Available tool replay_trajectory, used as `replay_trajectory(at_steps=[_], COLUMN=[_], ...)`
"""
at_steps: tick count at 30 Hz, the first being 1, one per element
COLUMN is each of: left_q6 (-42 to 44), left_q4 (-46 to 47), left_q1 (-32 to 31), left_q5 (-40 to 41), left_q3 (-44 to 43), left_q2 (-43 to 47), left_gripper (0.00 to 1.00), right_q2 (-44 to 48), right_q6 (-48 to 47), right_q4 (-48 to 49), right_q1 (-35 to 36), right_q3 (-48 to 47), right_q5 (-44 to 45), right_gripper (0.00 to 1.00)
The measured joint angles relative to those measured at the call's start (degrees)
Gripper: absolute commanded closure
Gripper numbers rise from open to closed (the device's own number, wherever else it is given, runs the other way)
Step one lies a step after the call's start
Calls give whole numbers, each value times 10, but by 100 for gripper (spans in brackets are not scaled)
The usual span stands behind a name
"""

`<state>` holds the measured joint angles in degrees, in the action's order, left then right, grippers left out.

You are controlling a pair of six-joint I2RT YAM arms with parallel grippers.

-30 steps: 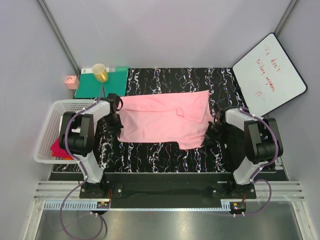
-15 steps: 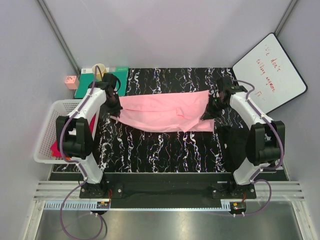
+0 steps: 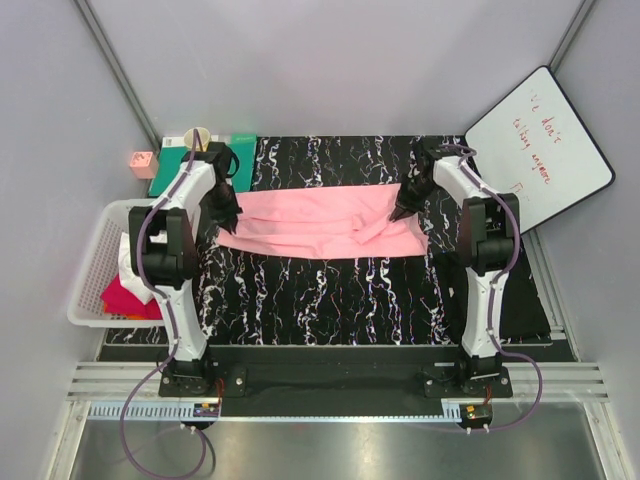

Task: Fold and stack the t-shirts
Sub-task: Fold the other side of the tshirt into a rectangle

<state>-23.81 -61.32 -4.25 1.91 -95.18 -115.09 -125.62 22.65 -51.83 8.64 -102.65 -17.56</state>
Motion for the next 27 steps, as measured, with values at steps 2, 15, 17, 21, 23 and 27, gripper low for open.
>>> replay_trajectory(at_steps=[2, 15, 17, 21, 23, 27], left_q6=[0, 0, 0, 0, -2, -2], left_q4=[-9, -22, -21, -22, -23, -24], left_q1=[4, 8, 9, 9, 10, 10], left_q5=[-1, -1, -1, 3, 5, 5], left_q3=[-15, -72, -80, -94, -101, -101], left_q2=[-15, -42, -53, -79, -89, -84], left_gripper=[100, 92, 76, 1, 1, 1], right_q2=[-17, -49, -62, -94, -112, -139], right_q6=[0, -2, -2, -1, 1, 7], right_q4=[-7, -21, -21, -27, -32, -37], right_q1=[-1, -13, -14, -15, -16, -17], right_q3=[-32, -130, -138, -159, -175, -217], right_q5=[0, 0, 0, -1, -1, -10], right_gripper=[100, 100, 100, 100, 100, 87])
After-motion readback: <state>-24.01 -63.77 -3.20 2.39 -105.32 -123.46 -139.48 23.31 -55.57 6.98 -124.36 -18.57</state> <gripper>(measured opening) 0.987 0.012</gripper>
